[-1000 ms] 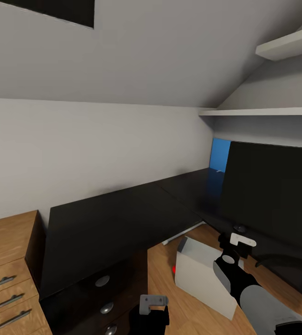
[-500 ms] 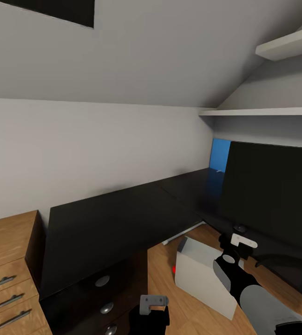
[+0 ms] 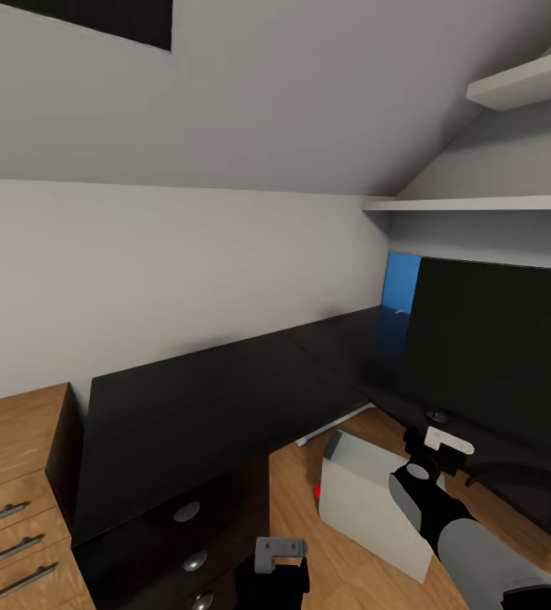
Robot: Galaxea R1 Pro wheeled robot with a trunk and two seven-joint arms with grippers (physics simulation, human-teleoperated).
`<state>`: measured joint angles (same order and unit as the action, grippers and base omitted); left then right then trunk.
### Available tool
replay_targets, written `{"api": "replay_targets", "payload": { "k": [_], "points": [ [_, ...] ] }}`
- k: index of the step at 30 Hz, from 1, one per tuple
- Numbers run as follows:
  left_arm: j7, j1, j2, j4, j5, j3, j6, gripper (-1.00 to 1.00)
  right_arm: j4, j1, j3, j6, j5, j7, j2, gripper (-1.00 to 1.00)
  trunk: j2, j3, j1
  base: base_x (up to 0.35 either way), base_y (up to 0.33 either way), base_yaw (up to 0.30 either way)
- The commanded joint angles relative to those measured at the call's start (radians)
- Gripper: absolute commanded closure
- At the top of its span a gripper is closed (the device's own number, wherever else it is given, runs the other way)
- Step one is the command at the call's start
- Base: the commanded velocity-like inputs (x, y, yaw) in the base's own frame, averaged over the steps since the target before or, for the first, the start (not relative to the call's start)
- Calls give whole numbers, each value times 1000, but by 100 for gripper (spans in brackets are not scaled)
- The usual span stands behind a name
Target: In the bedroom, organize the workspace by keeping the computer under the desk, ensuring the monitor is on the desk, placing the keyboard on the desk next to the monitor, placing the mouse on the desk next to the keyboard, moving the folder from the swivel chair onto the desk next to the mouse, stacking the notebook on top of the folder with the pen on top of the notebook, and positioning the swivel chair next to the desk.
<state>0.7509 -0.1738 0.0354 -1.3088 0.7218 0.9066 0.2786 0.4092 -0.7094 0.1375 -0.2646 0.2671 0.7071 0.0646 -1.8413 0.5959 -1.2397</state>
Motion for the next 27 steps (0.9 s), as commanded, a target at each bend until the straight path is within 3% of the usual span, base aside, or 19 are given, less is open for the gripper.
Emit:
{"api": "replay_targets", "payload": {
  "k": [1,27],
  "points": [
    [7,-1,0,-1,4,2,4,-100,0,-1,8,-5,11,4,1,-100,-1,1,0,0,0,0],
    [7,-1,-2,-1,4,0,4,-100,0,-1,8,-16,12,3,-2,-100,-1,1,0,0,0,0]
  ]
}}
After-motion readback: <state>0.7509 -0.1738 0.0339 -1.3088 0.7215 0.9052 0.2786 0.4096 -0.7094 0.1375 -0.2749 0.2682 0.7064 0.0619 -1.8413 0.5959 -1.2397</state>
